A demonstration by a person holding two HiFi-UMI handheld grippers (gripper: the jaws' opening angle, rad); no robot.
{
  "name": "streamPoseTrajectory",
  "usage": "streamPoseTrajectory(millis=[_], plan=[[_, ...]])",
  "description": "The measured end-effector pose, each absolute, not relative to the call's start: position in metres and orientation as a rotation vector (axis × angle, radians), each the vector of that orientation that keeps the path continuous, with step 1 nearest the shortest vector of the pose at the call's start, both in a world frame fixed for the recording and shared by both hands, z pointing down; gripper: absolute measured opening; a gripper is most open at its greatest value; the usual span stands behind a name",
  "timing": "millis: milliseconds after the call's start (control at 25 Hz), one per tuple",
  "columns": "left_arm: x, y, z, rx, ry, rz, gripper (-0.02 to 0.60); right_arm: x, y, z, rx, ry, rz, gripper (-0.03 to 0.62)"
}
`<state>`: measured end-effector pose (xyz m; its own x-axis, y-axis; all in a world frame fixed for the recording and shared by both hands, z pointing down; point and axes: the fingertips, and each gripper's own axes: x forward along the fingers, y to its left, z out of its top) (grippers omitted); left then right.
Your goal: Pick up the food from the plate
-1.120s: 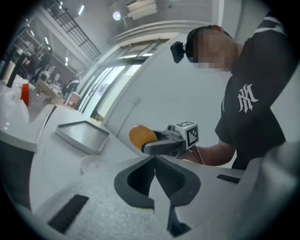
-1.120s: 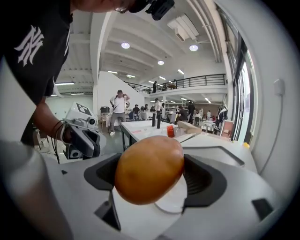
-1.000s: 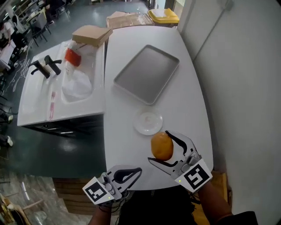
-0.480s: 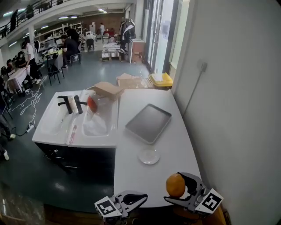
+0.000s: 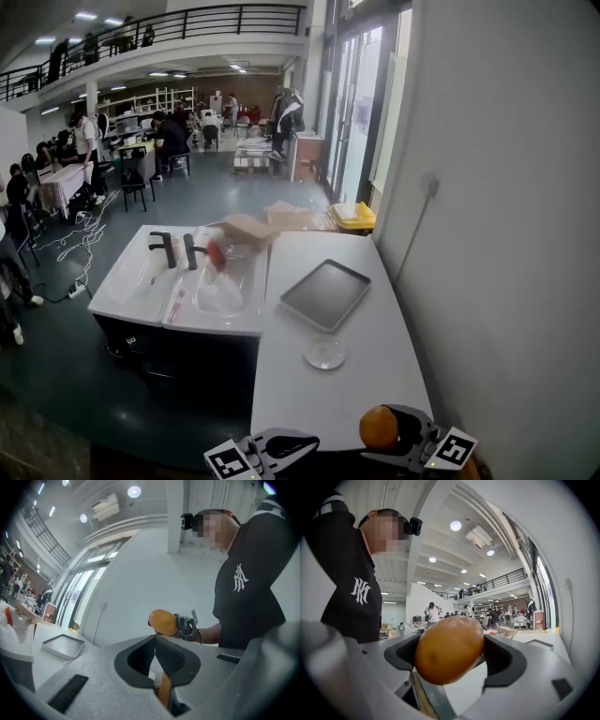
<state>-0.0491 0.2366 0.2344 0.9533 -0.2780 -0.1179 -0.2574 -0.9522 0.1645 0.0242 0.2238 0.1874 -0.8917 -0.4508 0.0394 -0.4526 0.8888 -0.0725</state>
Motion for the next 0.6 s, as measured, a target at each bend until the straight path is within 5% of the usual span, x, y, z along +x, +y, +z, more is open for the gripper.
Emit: streamPoseTrajectory(millis=[600], plan=[[-0.009,0.269,0.223,2.991,-0.491,-0.073,0.005,0.040,0.249,0.205,0.434,-3.253,0.449,0.416]])
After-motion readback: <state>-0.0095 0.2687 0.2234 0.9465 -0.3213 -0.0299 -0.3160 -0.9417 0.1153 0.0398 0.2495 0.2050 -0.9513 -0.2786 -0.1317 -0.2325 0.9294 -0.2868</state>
